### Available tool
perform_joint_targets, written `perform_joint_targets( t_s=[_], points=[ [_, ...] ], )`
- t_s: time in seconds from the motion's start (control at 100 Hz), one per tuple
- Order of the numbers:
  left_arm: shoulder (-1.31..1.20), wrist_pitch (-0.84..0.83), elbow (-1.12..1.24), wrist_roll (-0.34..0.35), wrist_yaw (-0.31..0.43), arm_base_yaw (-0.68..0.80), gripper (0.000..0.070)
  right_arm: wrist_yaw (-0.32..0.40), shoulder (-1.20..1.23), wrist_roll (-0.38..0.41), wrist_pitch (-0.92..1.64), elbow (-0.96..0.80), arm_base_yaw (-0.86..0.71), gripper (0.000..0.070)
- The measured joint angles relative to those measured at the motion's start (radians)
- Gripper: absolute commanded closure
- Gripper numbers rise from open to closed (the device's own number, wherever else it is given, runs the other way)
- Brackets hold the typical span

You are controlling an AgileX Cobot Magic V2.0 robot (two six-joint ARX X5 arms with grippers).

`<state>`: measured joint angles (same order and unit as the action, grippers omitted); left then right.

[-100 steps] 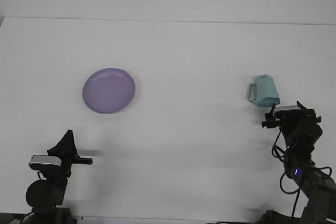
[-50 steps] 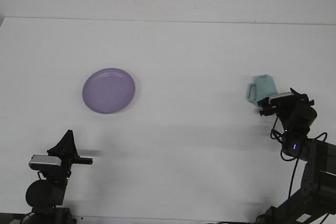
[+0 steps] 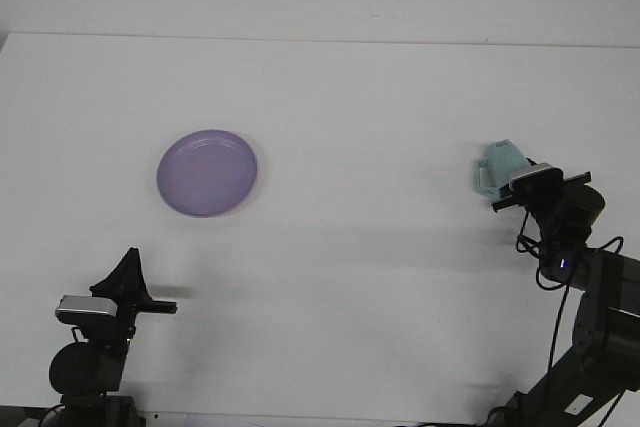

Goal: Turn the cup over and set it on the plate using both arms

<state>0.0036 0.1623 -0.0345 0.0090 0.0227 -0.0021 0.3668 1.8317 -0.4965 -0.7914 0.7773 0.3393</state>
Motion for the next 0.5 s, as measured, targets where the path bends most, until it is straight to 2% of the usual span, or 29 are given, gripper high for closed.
perform_joint_targets(
  t_s=[0.16,0.34,0.5],
  points=[
    [0.0,-0.015,0.0,0.0,0.0,0.0,0.0687,0.0,0.0,0.037,-0.001,0.001,0.0,0.0696],
    [0.0,-0.013,0.0,0.0,0.0,0.0,0.0687,-0.002,-0.046,0.136,0.058,0.002,-0.019,0.0696],
    [0.0,0.01,0.0,0.0,0.0,0.0,0.0688,-0.018,-0.207,0.241,0.24,0.002,-0.066,0.0696]
  ],
)
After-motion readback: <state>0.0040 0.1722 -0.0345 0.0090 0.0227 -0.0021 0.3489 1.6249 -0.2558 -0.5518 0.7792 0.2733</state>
